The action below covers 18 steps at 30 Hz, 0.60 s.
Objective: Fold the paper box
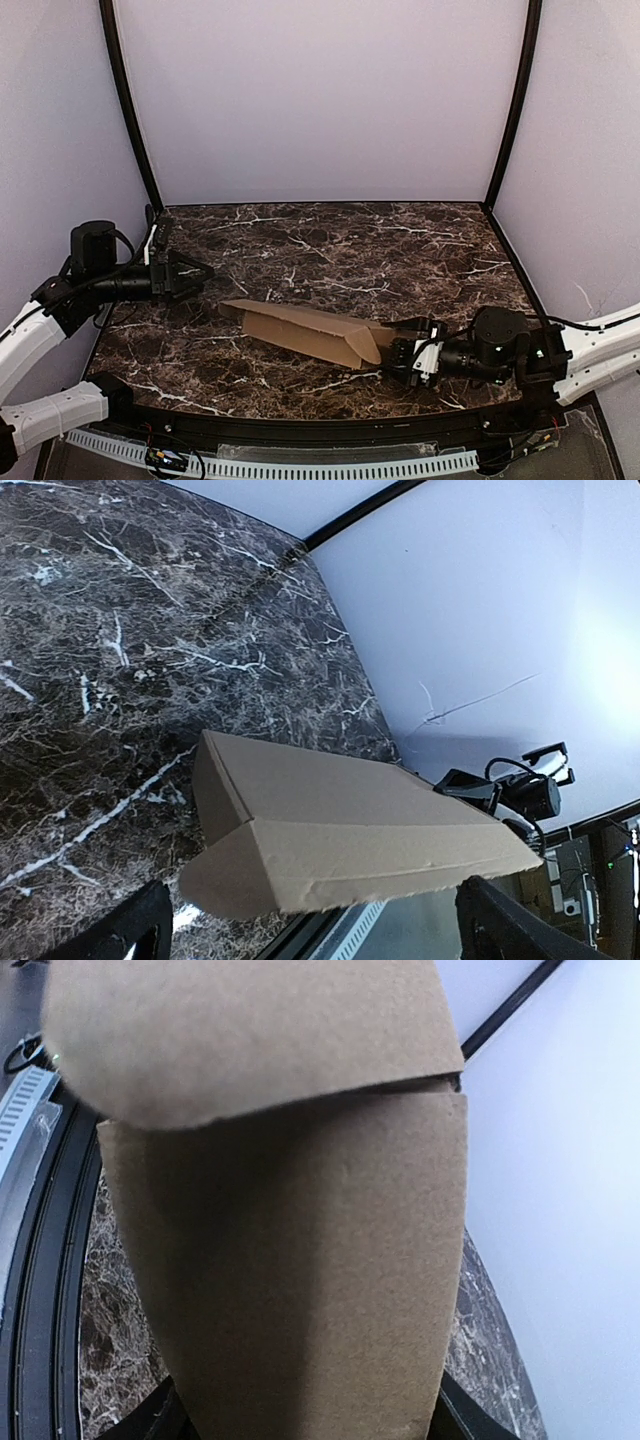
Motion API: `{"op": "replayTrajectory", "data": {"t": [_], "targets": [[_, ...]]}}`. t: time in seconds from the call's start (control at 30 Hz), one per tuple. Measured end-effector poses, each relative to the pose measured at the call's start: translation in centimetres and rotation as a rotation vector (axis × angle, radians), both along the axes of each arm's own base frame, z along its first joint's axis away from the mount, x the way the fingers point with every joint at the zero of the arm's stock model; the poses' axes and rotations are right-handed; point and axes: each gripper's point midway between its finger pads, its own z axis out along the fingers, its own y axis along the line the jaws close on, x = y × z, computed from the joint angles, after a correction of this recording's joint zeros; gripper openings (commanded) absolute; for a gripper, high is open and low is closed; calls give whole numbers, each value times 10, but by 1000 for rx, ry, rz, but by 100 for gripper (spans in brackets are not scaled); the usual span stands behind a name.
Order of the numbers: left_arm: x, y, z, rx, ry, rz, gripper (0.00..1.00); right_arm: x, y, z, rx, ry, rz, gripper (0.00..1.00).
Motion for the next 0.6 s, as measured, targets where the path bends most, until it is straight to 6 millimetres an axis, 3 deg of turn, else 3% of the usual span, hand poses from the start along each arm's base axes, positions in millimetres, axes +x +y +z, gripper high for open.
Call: {"op": "replayTrajectory", "data": {"t": [0.3, 0.6], "targets": [[-2, 21, -1, 142, -72, 79, 99, 28, -9, 0, 169, 233, -44, 47], [-5, 27, -3, 180, -105, 90, 99, 49, -10, -30, 271, 453, 6, 46]]}}
